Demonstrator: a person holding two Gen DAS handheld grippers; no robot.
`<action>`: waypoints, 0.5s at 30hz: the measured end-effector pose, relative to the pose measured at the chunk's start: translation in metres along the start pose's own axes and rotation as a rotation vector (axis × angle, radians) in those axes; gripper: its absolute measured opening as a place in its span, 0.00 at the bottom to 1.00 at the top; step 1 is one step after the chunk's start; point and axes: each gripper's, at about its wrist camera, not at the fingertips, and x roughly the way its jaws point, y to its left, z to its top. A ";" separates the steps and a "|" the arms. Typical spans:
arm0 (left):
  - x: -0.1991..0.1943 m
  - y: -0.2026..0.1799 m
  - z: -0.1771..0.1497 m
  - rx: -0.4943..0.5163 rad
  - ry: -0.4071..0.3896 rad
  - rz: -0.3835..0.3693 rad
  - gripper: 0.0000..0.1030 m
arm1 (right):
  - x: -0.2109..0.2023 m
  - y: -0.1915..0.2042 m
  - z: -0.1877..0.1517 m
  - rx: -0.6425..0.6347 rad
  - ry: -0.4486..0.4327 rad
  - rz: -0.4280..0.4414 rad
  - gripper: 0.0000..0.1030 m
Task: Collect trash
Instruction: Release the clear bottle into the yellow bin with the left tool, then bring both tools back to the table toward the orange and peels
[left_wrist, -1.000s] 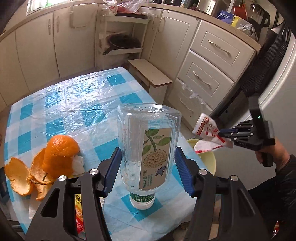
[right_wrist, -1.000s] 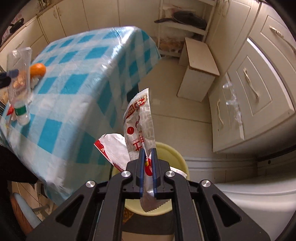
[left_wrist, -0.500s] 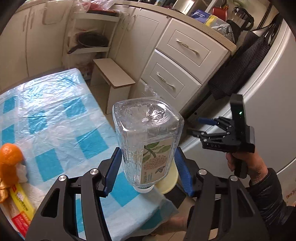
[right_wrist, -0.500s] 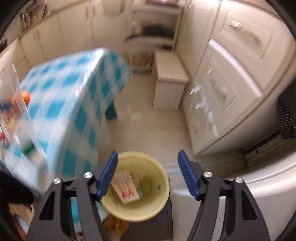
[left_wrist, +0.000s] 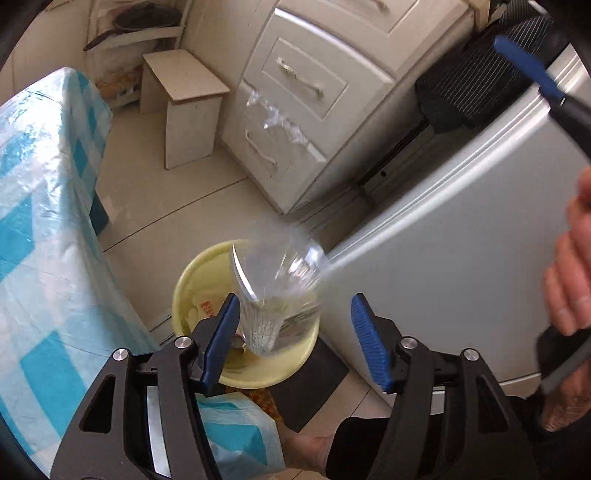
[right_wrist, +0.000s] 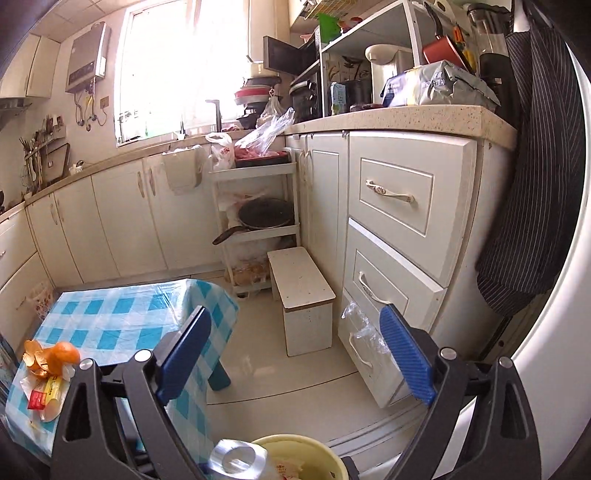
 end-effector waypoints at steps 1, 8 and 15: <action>0.003 -0.003 -0.002 0.007 0.001 0.025 0.64 | 0.000 -0.002 0.003 0.002 0.000 0.001 0.86; -0.024 -0.014 -0.007 0.113 -0.089 0.240 0.75 | -0.006 0.007 0.004 -0.003 -0.003 0.020 0.86; -0.061 -0.015 -0.016 0.210 -0.172 0.434 0.80 | -0.008 0.022 0.004 -0.016 -0.012 0.042 0.89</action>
